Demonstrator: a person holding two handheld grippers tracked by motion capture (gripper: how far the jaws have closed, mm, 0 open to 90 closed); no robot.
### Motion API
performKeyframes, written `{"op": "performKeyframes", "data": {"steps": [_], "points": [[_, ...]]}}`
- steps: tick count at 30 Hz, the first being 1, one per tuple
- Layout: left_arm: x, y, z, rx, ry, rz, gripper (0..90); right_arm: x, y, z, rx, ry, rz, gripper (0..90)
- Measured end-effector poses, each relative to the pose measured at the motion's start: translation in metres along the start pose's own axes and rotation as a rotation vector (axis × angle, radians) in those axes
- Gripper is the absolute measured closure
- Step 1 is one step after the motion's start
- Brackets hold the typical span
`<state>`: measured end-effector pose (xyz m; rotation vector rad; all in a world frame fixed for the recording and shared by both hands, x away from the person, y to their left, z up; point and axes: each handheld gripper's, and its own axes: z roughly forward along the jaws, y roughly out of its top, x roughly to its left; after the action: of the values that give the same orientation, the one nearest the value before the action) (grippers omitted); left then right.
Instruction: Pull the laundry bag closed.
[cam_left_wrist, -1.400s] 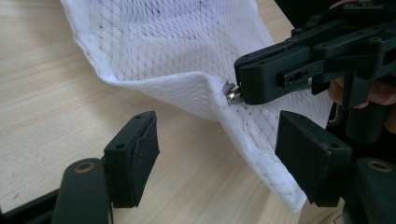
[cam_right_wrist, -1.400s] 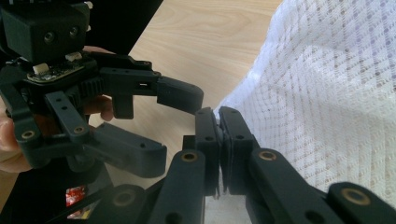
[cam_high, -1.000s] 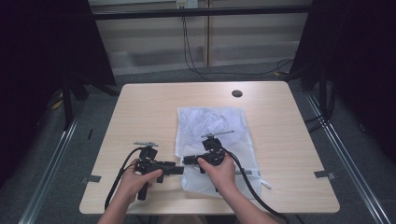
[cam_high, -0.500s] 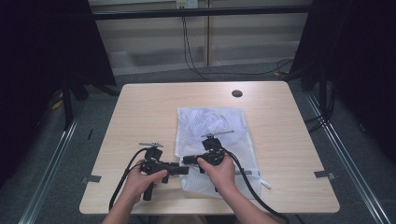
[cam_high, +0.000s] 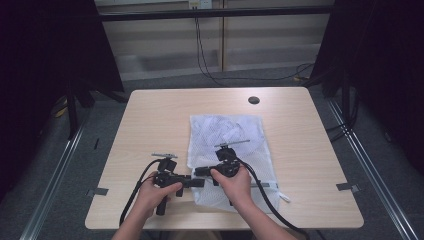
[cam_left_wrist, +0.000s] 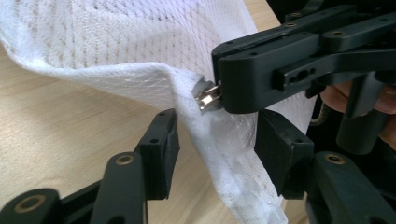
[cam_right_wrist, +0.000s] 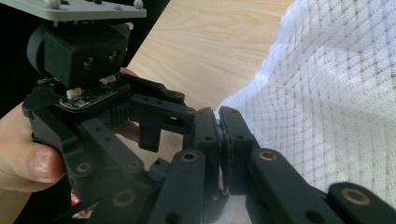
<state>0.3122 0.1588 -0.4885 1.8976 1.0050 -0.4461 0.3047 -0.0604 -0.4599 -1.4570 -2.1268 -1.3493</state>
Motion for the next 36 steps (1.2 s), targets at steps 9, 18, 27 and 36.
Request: {"op": "performKeyframes", "data": {"steps": [9, 18, 27, 36], "points": [[0.0002, 0.0000, 0.0012, -0.001, 0.000, -0.029, 63.8, 0.0005, 0.0001, -0.0003, -0.004, 0.000, 0.002, 86.6], [0.0008, 0.0006, -0.0010, 0.006, 0.020, -0.041, 78.4, 0.0011, 0.0006, 0.0001, -0.003, 0.006, 0.004, 86.6], [-0.0004, 0.0014, -0.0032, 0.006, 0.034, -0.064, 87.3, 0.0011, 0.0012, -0.0007, -0.004, 0.013, 0.008, 86.6], [-0.0002, 0.0027, -0.0056, 0.024, 0.052, -0.076, 88.2, 0.0007, 0.0008, -0.0009, 0.004, 0.015, 0.008, 86.7]]}}
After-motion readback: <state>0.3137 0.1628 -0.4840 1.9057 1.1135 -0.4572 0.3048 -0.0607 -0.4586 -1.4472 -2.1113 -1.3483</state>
